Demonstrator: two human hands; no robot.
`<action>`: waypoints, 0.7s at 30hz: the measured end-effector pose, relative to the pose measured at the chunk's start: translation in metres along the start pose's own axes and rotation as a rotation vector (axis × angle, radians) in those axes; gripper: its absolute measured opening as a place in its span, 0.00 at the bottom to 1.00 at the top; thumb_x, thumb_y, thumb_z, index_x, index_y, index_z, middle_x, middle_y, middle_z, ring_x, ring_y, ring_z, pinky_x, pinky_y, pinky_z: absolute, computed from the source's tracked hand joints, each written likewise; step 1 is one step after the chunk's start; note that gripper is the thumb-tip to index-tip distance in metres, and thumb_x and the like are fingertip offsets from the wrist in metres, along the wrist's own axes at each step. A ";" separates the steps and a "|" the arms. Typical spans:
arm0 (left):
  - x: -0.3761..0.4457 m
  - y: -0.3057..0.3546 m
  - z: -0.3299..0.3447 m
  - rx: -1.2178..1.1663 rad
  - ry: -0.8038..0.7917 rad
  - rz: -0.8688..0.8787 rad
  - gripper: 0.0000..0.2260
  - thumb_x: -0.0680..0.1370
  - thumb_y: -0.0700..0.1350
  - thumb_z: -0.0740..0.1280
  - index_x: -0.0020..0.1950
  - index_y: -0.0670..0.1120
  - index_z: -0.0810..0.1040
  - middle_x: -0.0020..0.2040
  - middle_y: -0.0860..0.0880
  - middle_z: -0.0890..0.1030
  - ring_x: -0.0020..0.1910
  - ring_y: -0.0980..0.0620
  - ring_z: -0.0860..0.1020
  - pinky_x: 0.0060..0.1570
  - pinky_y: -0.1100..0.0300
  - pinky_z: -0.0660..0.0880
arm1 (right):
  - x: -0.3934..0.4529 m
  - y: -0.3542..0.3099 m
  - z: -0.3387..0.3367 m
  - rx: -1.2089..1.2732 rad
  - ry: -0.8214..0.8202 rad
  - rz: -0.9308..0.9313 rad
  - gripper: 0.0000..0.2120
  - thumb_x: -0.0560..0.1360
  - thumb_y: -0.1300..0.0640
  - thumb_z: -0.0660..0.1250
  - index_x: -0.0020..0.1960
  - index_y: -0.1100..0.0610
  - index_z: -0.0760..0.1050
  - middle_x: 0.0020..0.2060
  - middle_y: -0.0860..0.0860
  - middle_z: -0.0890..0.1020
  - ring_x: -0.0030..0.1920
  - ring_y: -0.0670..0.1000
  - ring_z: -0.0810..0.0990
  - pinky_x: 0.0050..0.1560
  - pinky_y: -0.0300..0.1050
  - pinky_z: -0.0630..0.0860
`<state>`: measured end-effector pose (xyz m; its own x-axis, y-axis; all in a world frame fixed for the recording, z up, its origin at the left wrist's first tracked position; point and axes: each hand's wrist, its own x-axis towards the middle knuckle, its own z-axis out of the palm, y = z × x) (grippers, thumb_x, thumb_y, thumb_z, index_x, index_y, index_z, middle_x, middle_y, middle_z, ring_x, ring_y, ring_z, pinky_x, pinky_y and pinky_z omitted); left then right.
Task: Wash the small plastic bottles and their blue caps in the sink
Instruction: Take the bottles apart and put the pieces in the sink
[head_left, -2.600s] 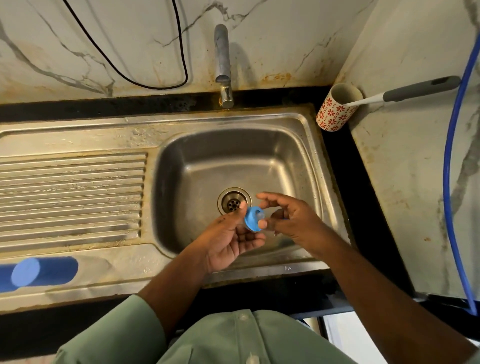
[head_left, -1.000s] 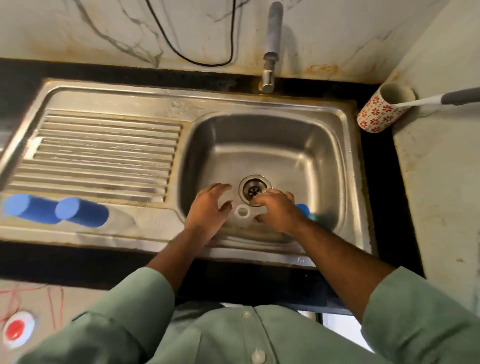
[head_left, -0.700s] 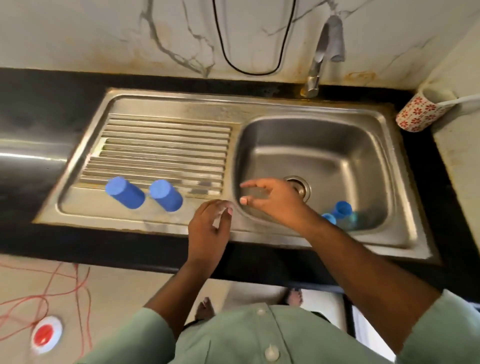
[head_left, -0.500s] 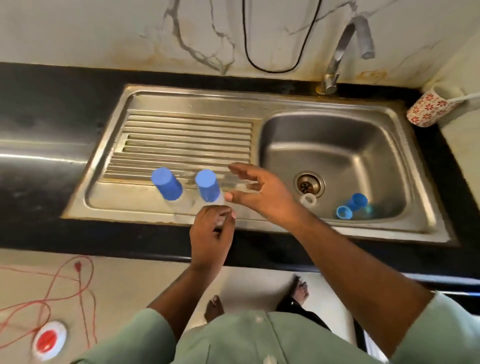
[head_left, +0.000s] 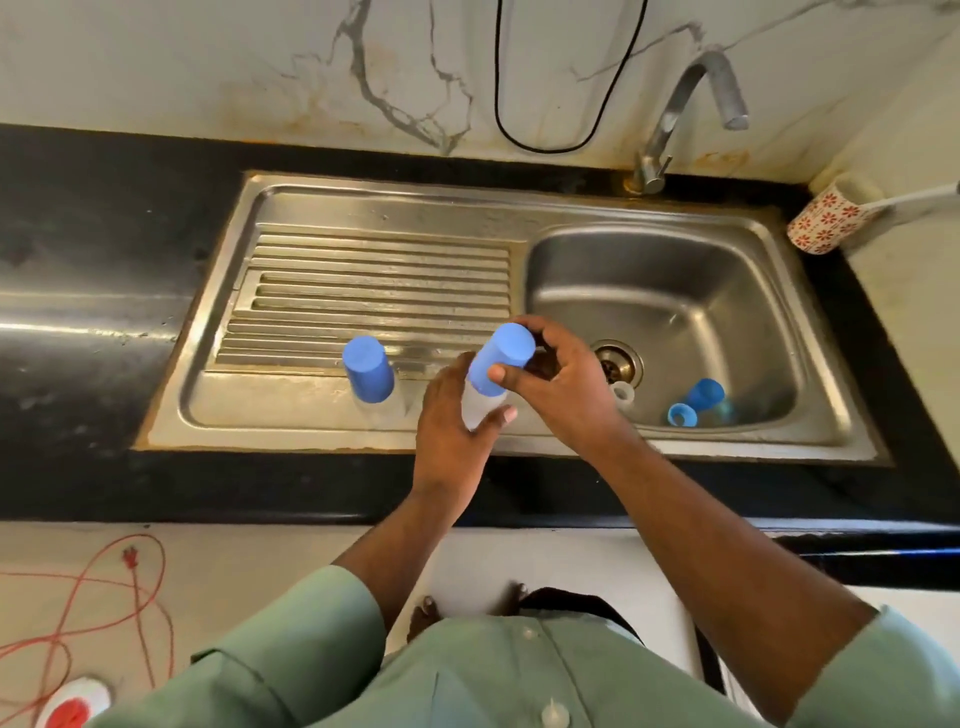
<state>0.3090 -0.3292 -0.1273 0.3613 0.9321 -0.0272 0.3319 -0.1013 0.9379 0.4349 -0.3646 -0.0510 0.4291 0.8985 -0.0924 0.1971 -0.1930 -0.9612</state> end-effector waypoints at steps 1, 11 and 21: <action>0.003 0.004 0.006 -0.010 -0.021 0.006 0.29 0.73 0.46 0.76 0.72 0.54 0.69 0.65 0.60 0.75 0.62 0.65 0.72 0.59 0.74 0.67 | 0.000 -0.001 -0.009 0.027 0.007 0.005 0.18 0.71 0.60 0.76 0.56 0.47 0.76 0.49 0.46 0.83 0.50 0.46 0.82 0.53 0.41 0.80; 0.062 0.033 0.083 -0.011 -0.100 0.021 0.26 0.70 0.46 0.78 0.64 0.58 0.72 0.54 0.59 0.81 0.52 0.59 0.79 0.52 0.65 0.74 | 0.085 0.043 -0.110 0.545 0.113 0.279 0.15 0.78 0.61 0.66 0.64 0.53 0.72 0.50 0.49 0.79 0.49 0.51 0.79 0.51 0.52 0.81; 0.099 0.042 0.138 0.013 0.137 -0.032 0.29 0.68 0.41 0.79 0.64 0.61 0.74 0.56 0.57 0.82 0.55 0.63 0.79 0.57 0.61 0.77 | 0.167 0.172 -0.119 -1.033 -0.431 -0.049 0.10 0.73 0.56 0.65 0.54 0.53 0.76 0.52 0.55 0.78 0.54 0.59 0.77 0.51 0.48 0.71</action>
<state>0.4788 -0.2892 -0.1384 0.2278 0.9737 -0.0087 0.3528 -0.0742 0.9328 0.6455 -0.2951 -0.2004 0.0993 0.9368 -0.3356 0.9285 -0.2085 -0.3074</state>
